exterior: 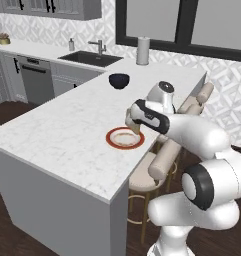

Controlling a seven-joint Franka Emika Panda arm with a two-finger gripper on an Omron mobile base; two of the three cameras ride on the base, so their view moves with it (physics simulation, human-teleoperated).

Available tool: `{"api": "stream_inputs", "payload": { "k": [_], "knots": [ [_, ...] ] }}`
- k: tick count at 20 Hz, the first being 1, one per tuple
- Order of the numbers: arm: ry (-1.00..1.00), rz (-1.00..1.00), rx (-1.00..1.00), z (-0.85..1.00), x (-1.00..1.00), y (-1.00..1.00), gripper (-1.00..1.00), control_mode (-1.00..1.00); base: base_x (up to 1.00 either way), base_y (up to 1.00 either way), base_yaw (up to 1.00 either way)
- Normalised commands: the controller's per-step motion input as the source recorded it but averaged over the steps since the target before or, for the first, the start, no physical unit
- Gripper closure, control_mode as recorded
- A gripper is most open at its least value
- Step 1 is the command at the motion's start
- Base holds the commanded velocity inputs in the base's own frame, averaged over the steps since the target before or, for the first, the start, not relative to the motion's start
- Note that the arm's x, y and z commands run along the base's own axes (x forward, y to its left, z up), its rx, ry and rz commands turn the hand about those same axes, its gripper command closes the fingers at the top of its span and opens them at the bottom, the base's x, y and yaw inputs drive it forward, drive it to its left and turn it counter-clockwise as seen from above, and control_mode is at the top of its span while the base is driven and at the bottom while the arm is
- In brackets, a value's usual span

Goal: Start the toaster. Once the lever pops up, take the bread to the plate on the dining counter.

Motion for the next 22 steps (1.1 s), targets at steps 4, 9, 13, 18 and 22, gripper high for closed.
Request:
{"api": "stream_inputs", "payload": {
  "k": [4, 9, 13, 18, 22],
  "knots": [
    [0.17, 0.09, 0.0, -0.09, 0.49, 0.17, 1.0, -1.0, 0.0, 0.0, 0.0],
    [0.01, 0.04, 0.02, -0.44, 0.14, 0.14, 1.0, -1.0, 0.0, 0.0, 0.0],
    [-0.01, 0.0, 0.03, -0.59, 0.0, 0.04, 1.0, -1.0, 0.0, 0.0, 0.0],
    [-0.05, 0.0, 0.02, -0.42, 0.01, 0.0, 1.0, -1.0, 0.0, 0.0, 0.0],
    [0.0, 0.0, 0.06, -0.12, 0.1, 0.0, 1.0, -1.0, 0.0, 0.0, 0.0]
  ]
}}
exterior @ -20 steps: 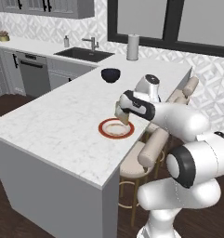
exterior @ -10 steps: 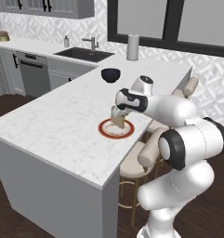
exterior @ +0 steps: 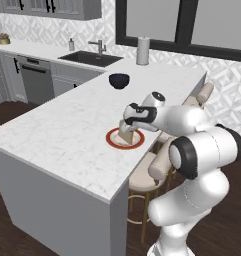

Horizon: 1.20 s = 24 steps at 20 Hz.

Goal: Start the toaster. Once the lever pops up, take the bread to the plate on the dining counter.

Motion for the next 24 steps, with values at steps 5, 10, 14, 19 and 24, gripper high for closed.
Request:
{"api": "stream_inputs", "payload": {
  "k": [5, 10, 14, 19, 24],
  "knots": [
    [0.01, 0.0, 0.06, -0.18, 0.46, 0.0, 1.0, -1.0, 0.0, 0.0, 0.0],
    [0.01, 0.0, 0.03, -0.17, 0.43, 0.0, 1.0, -1.0, 0.0, 0.0, 0.0],
    [0.05, 0.0, 0.02, -0.21, 0.2, 0.08, 1.0, -1.0, 0.0, 0.0, 0.0],
    [0.05, 0.01, 0.02, -0.17, 0.0, 0.11, 1.0, -1.0, 0.0, 0.0, 0.0],
    [0.05, 0.0, 0.01, -0.02, 0.16, 0.0, 1.0, -1.0, 0.0, 0.0, 0.0]
  ]
}}
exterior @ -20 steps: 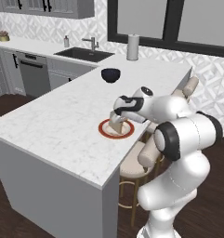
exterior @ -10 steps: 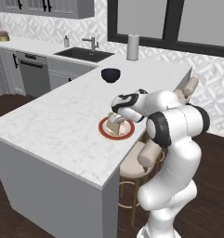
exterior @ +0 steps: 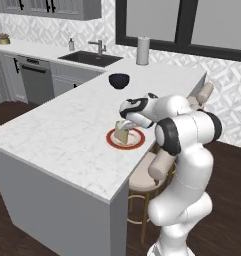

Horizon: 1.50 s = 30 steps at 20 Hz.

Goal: Start the toaster. Once the lever pops up, take the bread to the plate on the dining counter.

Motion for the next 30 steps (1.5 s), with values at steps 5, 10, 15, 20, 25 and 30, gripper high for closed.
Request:
{"api": "stream_inputs", "payload": {
  "k": [5, 10, 15, 20, 25, 30],
  "knots": [
    [0.12, 0.0, 0.03, 0.0, 0.0, 0.0, 1.0, -1.0, 0.0, 0.0, 0.0],
    [0.18, 0.0, 0.08, 0.0, 0.0, 0.0, 1.0, -1.0, 0.0, 0.0, 0.0],
    [0.08, 0.0, 0.16, 0.0, 0.0, 0.0, 1.0, -1.0, 0.0, 0.0, 0.0],
    [0.0, 0.0, 0.1, -0.17, 0.0, 0.0, 1.0, -1.0, 0.0, 0.0, 0.0],
    [0.0, 0.0, 0.0, -0.22, -0.01, 0.0, 1.0, -1.0, 0.0, 0.0, 0.0],
    [0.0, 0.0, 0.0, 0.0, 0.0, 0.0, 1.0, -1.0, 0.0, 0.0, 0.0]
  ]
}}
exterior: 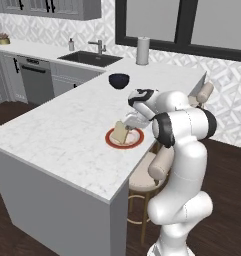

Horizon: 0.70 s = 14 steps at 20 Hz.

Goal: Start the toaster. Once the lever pops up, take the bread to the plate on the dining counter.

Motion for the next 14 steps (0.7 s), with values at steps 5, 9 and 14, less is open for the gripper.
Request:
{"api": "stream_inputs", "payload": {
  "k": [5, 9, 14],
  "knots": [
    [0.0, 0.0, -0.01, 0.01, 0.0, 0.0, -1.0, -1.0, 0.0, 0.0, 0.0],
    [0.0, 0.0, -0.07, 0.07, 0.0, 0.0, -1.0, -1.0, 0.0, 0.0, 0.0],
    [-0.03, 0.0, -0.04, 0.24, 0.0, 0.0, -1.0, -1.0, 0.0, 0.0, 0.0]
  ]
}}
